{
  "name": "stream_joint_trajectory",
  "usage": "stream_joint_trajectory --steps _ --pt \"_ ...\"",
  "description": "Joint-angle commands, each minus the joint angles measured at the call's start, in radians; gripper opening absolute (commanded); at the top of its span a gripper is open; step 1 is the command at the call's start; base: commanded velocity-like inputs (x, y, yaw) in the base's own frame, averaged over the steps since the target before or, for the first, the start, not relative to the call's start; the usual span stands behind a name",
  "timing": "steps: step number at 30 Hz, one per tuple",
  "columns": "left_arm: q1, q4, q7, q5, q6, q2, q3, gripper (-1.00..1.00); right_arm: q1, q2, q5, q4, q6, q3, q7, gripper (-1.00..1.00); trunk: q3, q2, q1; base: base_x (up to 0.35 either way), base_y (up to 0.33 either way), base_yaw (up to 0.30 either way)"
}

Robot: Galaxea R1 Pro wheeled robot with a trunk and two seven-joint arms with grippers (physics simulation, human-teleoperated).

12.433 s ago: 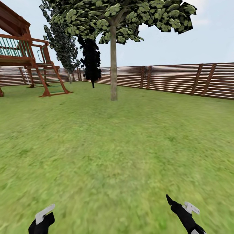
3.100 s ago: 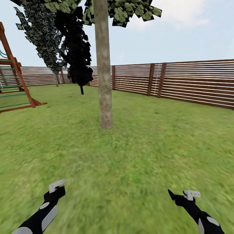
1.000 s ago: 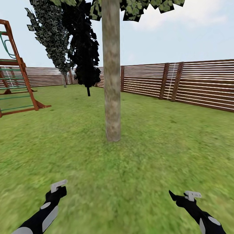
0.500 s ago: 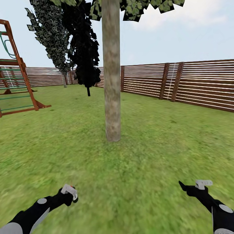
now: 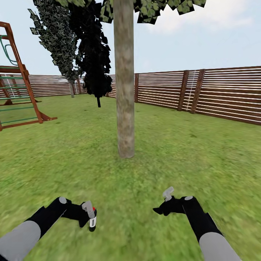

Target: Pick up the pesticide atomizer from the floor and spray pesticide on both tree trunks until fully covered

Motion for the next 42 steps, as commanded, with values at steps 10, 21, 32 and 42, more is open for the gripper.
stream_joint_trajectory --steps 10,21,32,42 --pt "-0.054 0.0 -0.135 -0.294 0.079 -0.141 -0.002 -1.0 -0.023 0.053 -0.001 -0.005 0.019 0.114 0.194 -1.0 0.0 0.0 0.0 0.0 0.0 0.0" --pt "-0.055 0.0 -0.149 -0.366 0.109 -0.227 -0.002 -1.0 -0.023 0.075 -0.002 -0.044 0.02 0.26 0.23 -1.0 0.0 0.0 0.0 0.0 0.0 0.0" --pt "-0.063 -0.003 -0.147 -0.452 0.113 -0.322 -0.001 -1.0 -0.023 0.08 -0.131 -0.086 0.023 0.273 0.231 -1.0 0.0 0.0 0.0 0.0 0.0 0.0" --pt "-0.095 -0.002 -0.145 -0.451 0.112 -0.345 0.0 -1.0 -0.023 0.078 -0.171 -0.088 0.022 0.315 0.23 -1.0 0.0 0.0 0.0 0.0 0.0 0.0"
